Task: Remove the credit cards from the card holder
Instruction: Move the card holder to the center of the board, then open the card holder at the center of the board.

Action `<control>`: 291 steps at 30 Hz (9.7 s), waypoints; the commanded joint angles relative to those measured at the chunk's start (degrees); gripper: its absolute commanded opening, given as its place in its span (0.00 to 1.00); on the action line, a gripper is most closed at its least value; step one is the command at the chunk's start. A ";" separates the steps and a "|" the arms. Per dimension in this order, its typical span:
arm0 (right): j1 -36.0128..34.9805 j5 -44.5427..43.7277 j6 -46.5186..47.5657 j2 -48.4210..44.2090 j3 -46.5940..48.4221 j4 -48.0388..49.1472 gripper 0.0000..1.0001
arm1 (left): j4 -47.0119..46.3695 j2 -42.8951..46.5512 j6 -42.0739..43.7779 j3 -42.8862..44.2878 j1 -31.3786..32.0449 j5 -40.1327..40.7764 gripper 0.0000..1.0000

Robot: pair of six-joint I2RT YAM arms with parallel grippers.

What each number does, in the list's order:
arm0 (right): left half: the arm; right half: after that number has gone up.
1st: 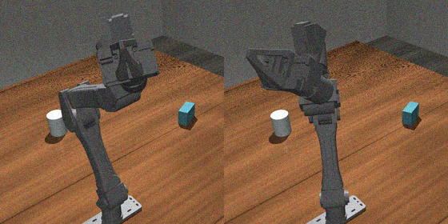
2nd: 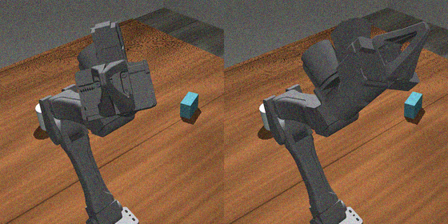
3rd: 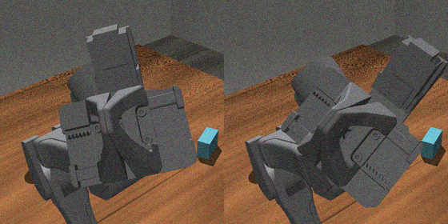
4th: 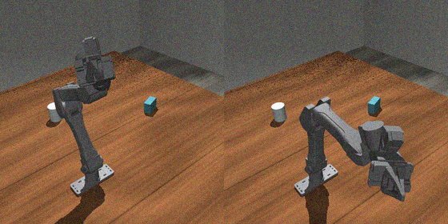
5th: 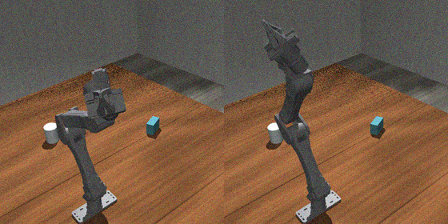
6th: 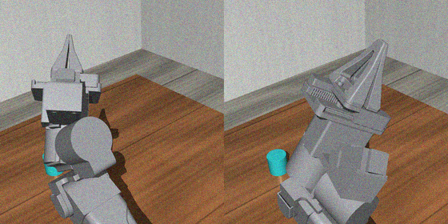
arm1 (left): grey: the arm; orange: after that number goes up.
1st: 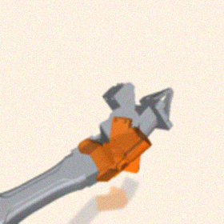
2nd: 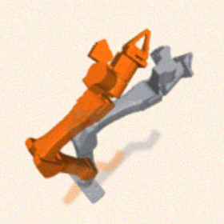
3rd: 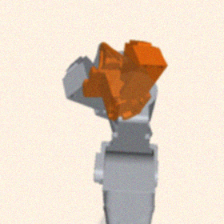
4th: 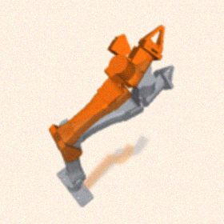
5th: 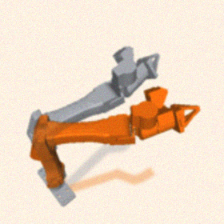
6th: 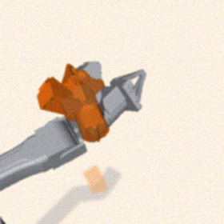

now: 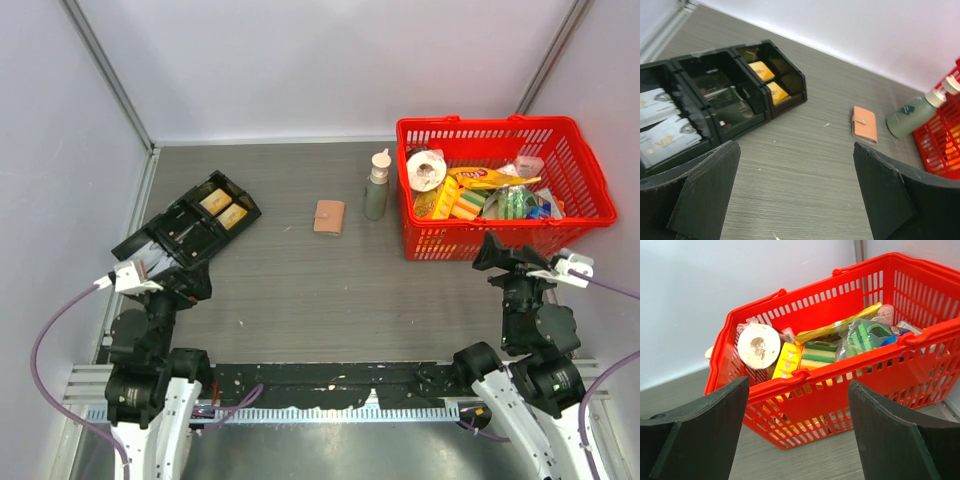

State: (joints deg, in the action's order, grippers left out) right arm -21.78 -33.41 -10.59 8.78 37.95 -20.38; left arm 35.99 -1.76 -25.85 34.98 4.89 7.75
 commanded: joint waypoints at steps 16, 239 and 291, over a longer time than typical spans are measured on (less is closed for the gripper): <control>-0.19 -5.44 -2.06 -7.28 -3.50 5.70 0.84 | -26.05 -51.48 -9.41 9.39 9.50 -12.71 1.00; -24.71 39.47 -22.46 75.95 -2.89 16.95 0.01 | -15.93 -82.73 -34.52 9.86 56.29 20.03 0.00; -44.31 10.29 -15.34 90.19 27.52 -7.48 0.95 | -37.83 -59.50 -55.89 -20.57 50.93 14.66 0.00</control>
State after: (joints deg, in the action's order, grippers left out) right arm -65.23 -19.73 -25.21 98.35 62.37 -27.35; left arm -1.28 -62.08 -81.01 15.27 55.70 21.63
